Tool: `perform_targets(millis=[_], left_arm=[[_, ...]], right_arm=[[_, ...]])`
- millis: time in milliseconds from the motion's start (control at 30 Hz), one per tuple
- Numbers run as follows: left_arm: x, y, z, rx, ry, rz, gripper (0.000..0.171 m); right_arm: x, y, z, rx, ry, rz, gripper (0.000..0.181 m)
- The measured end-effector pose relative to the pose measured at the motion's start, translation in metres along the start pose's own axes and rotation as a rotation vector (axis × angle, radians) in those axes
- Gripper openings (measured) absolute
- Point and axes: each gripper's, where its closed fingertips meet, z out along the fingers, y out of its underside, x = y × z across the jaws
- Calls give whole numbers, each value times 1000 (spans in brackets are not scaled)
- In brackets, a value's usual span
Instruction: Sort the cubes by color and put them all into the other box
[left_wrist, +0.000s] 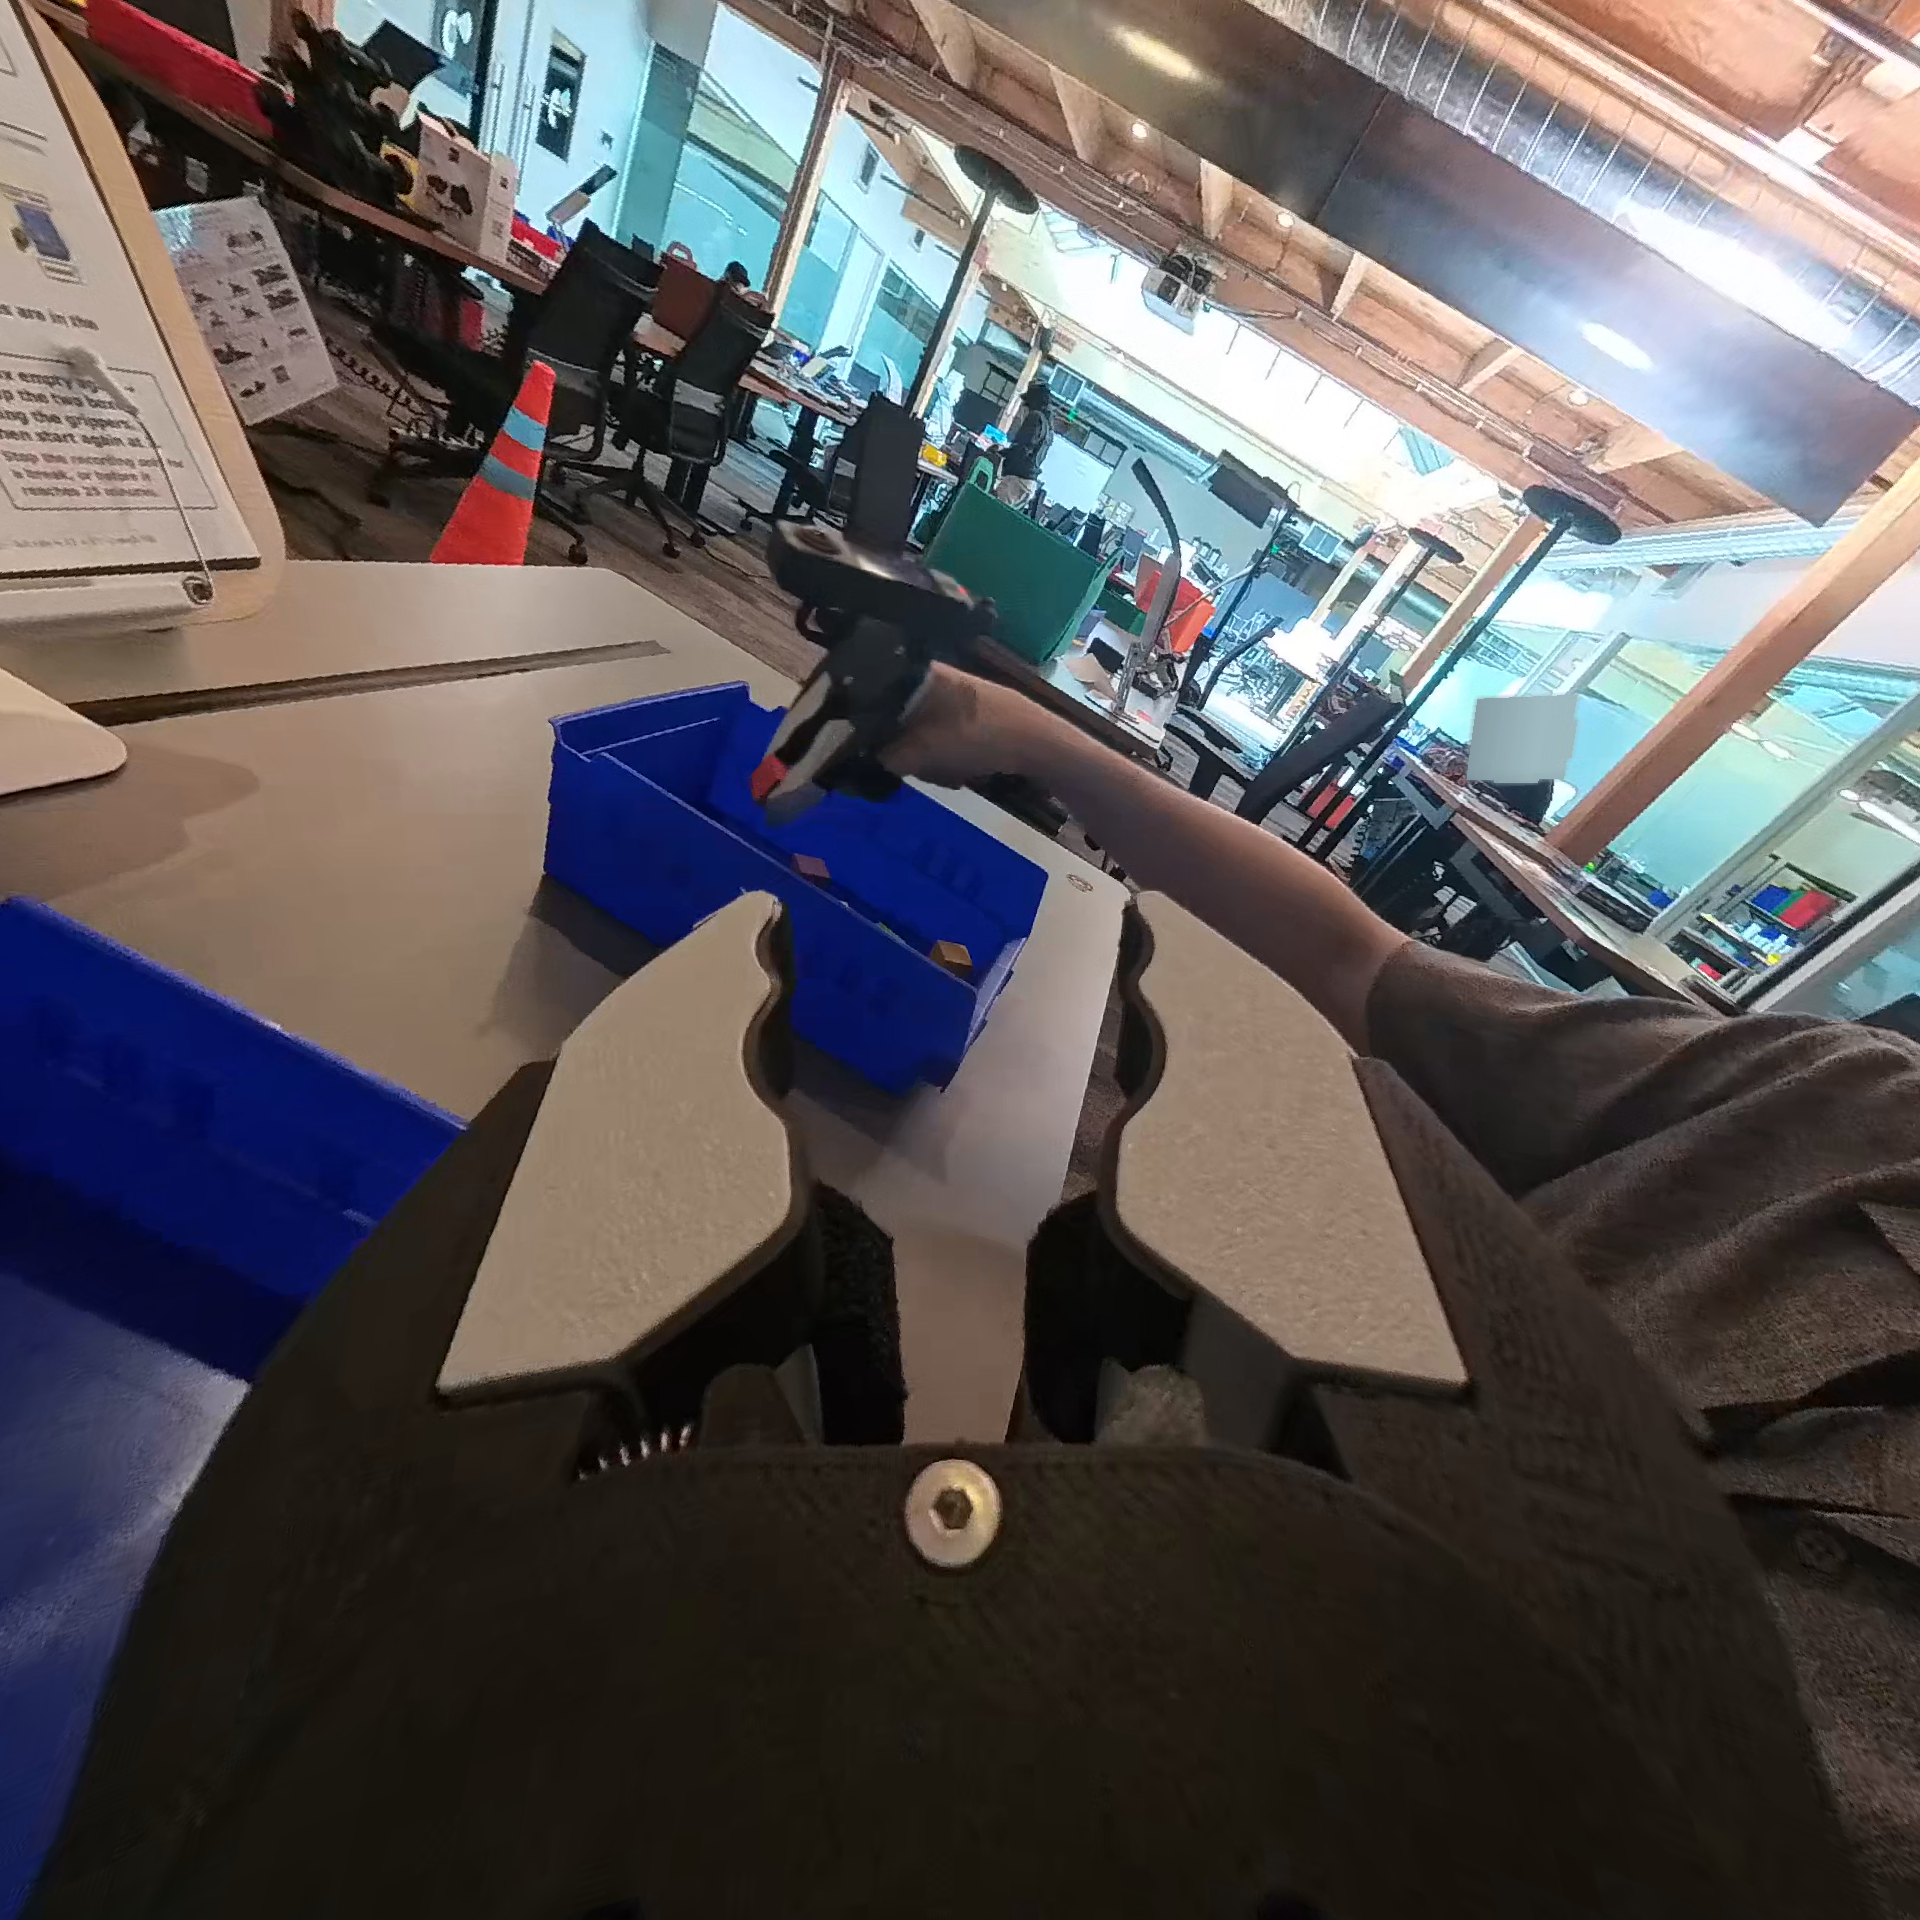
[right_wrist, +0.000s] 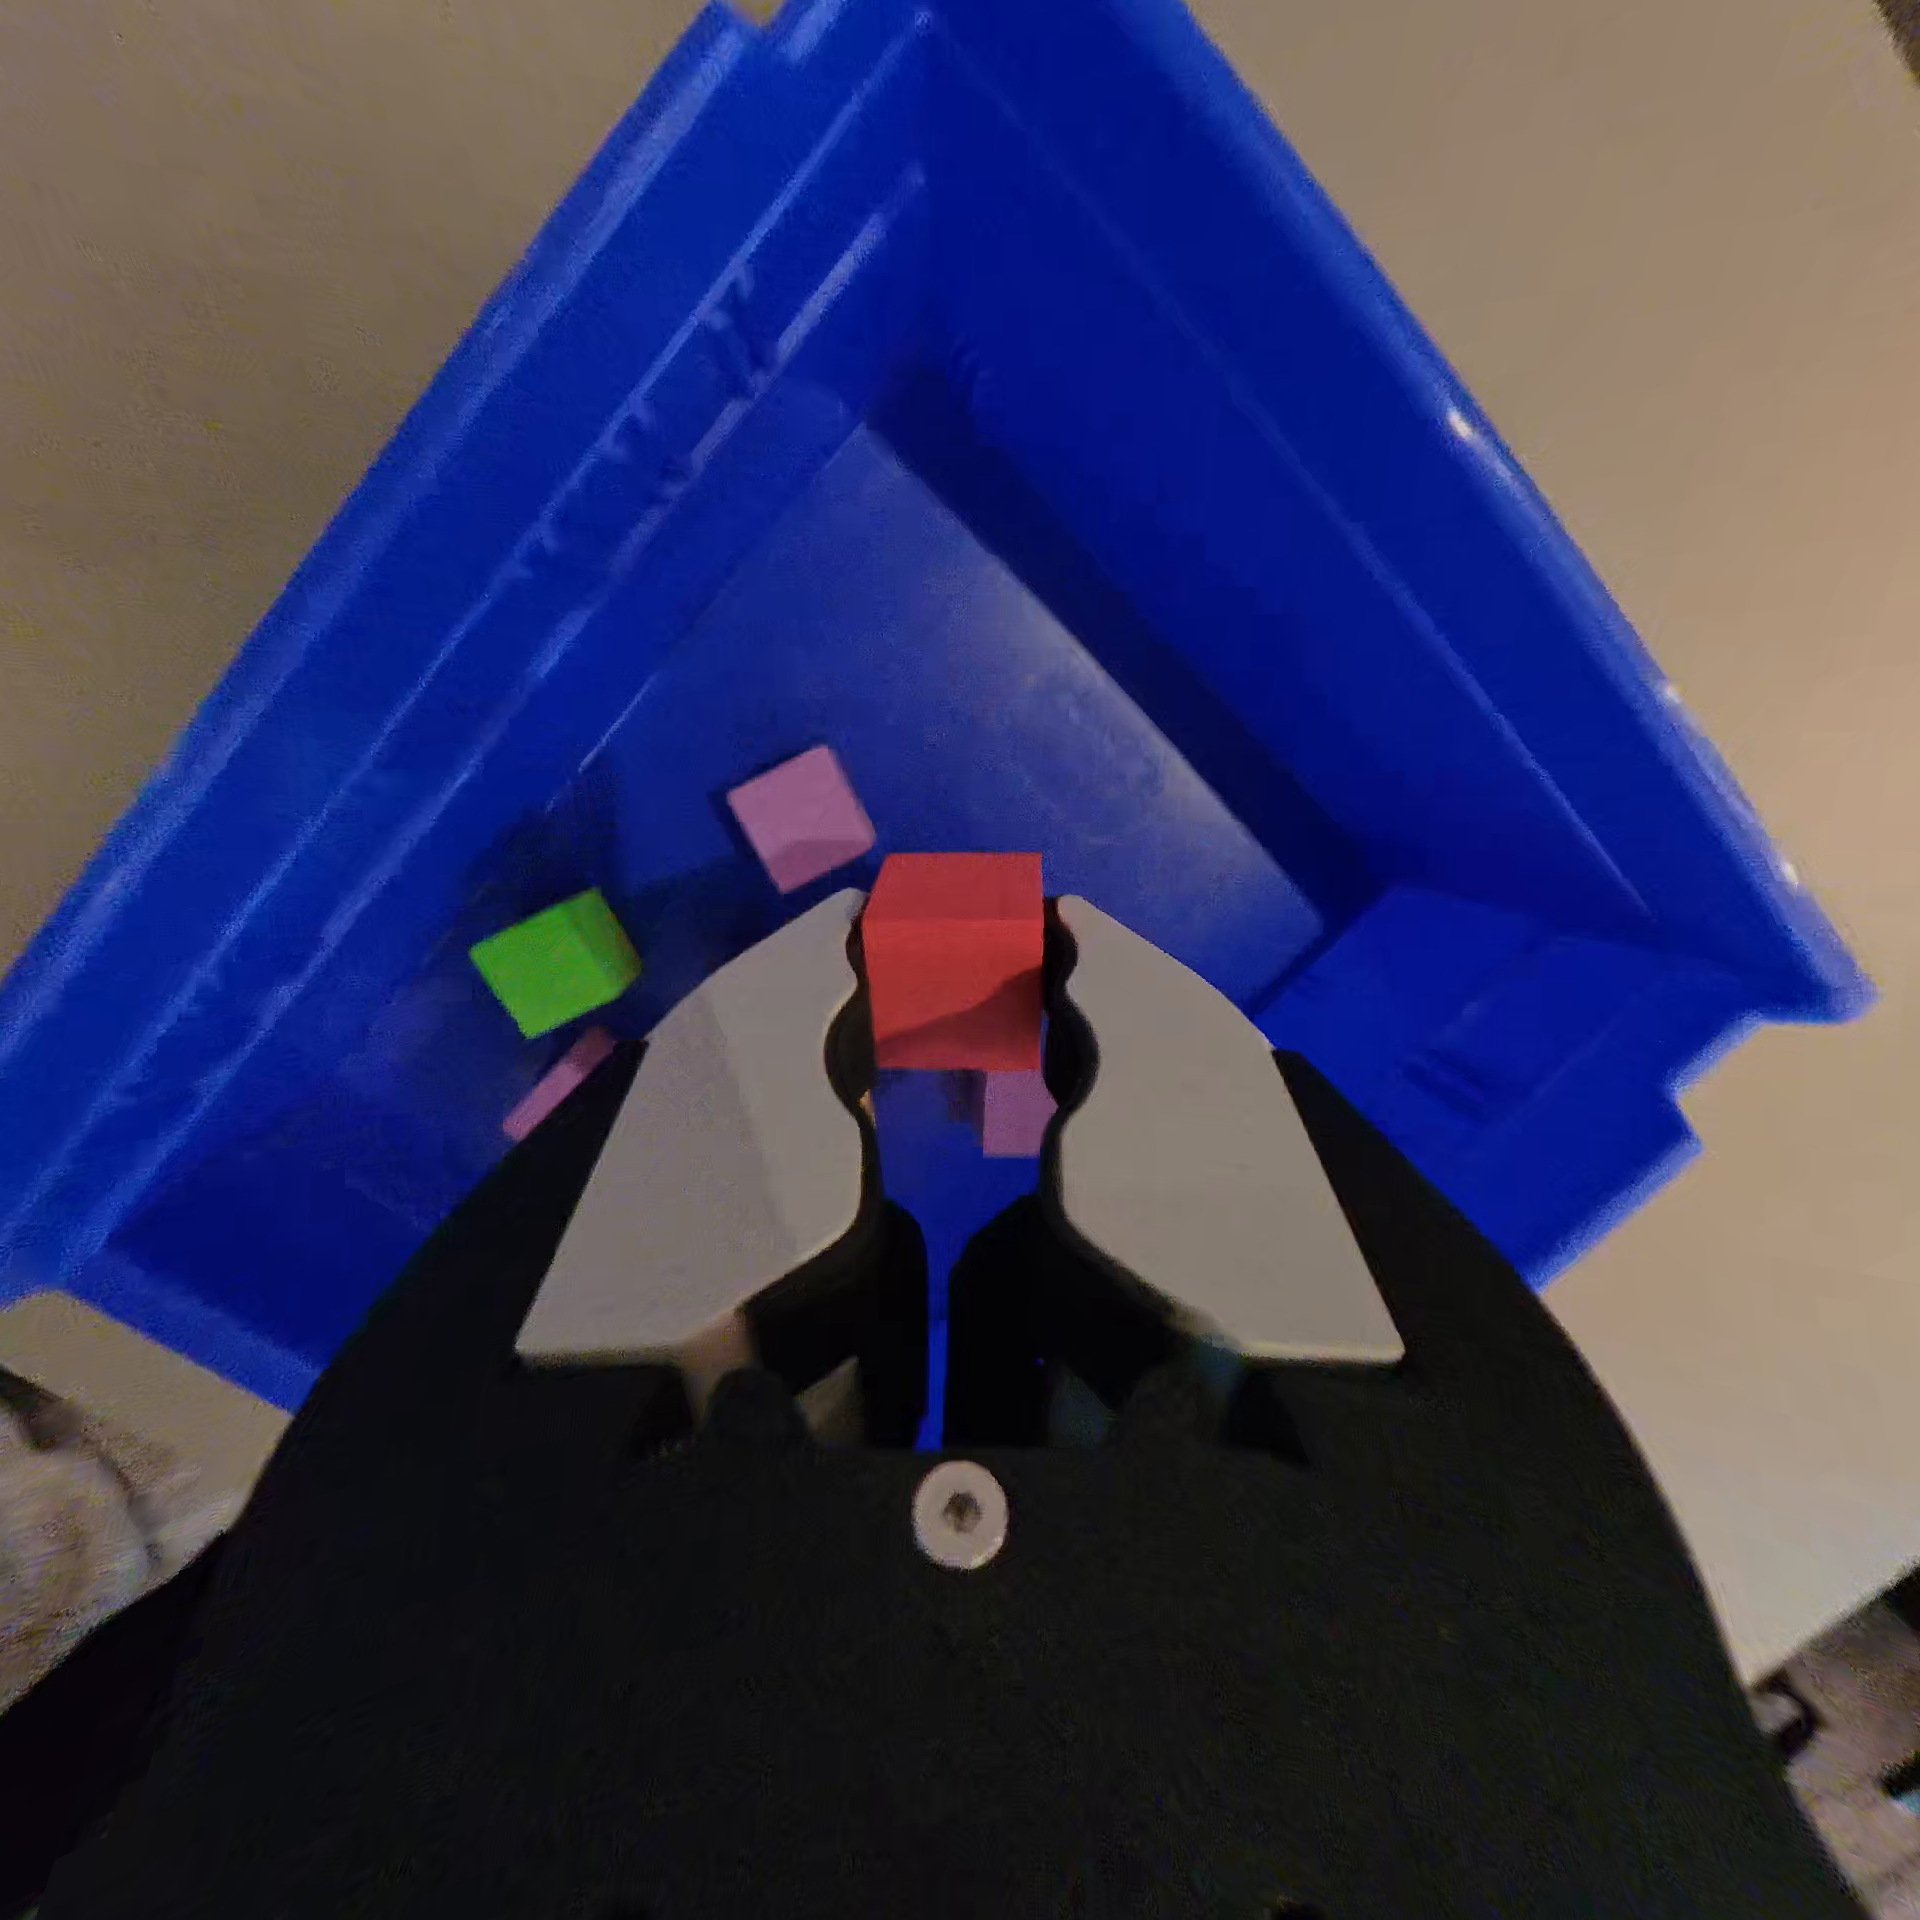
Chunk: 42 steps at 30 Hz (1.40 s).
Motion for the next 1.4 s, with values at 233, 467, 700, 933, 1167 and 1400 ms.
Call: perform_targets(millis=[233, 467, 700, 933, 1167, 1400], left_arm=[[-1, 1, -4, -15, 0, -7, 59], [-1, -1, -8, -14, 3, -7, 58], [-4, 7, -5, -62, -16, -1, 59], [-64, 14, -26, -174, -388, 102, 59], [-151, 33, -46, -527, -760, 289, 63], [-220, 51, -44, -632, -902, 0, 63]], right_arm=[[5, -8, 36, -118, -88, 164, 30], [-3, 12, 56, -250, -130, 181, 30], [-11, 8, 56, -220, -194, 204, 59], [-17, -7, -9, 33, -128, 157, 50], [-67, 2, -67, 343, -71, 75, 39], [-97, 22, -59, 436, -72, 80, 37]])
